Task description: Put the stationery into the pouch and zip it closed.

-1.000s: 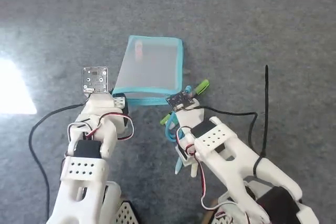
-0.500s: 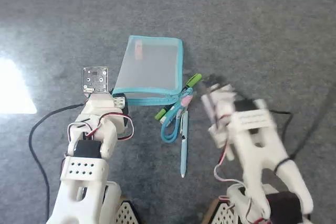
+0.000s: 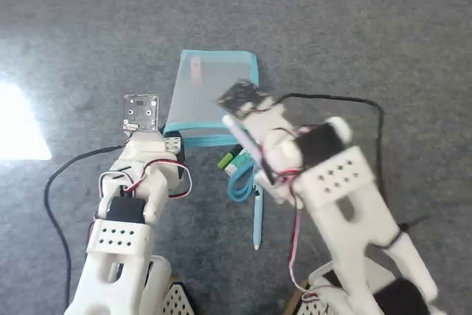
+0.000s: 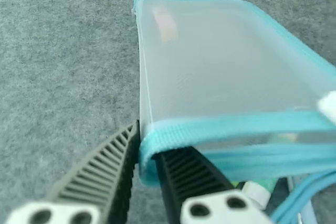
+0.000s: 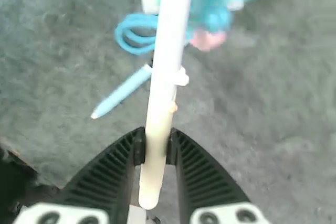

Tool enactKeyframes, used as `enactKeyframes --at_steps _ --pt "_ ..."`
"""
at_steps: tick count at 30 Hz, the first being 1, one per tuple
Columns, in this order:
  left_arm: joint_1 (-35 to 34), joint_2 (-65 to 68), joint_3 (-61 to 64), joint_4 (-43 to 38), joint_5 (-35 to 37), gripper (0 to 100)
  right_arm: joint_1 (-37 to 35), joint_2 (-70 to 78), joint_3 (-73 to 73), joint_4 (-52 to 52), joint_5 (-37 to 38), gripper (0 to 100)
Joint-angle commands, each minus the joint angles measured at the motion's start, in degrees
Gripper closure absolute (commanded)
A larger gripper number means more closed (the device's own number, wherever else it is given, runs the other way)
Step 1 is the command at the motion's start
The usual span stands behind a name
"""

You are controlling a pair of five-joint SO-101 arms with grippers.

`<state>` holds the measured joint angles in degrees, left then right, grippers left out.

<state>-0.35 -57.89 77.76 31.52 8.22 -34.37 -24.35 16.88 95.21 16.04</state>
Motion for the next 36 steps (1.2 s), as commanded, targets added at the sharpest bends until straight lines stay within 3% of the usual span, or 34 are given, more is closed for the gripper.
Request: enactKeyframes --at_steps 1,8,14,27,36 --pt "0.09 -0.35 -2.68 -0.18 0.88 98 -3.30 7.69 -6.95 2.59 -3.16 99.1" --pt "0.18 -0.35 -2.68 -0.18 0.88 98 -4.35 6.81 -13.54 7.60 -4.66 99.2" --pt "0.18 -0.35 -2.68 -0.18 0.88 98 -8.04 3.65 -7.38 7.69 -3.96 99.2" --pt "0.18 -0.35 -2.59 -0.18 0.88 98 -7.78 4.09 -2.64 7.60 -2.02 99.2" --pt "0.18 -0.35 -2.59 -0.18 0.88 98 -2.15 15.25 -11.87 7.52 -4.92 99.2"
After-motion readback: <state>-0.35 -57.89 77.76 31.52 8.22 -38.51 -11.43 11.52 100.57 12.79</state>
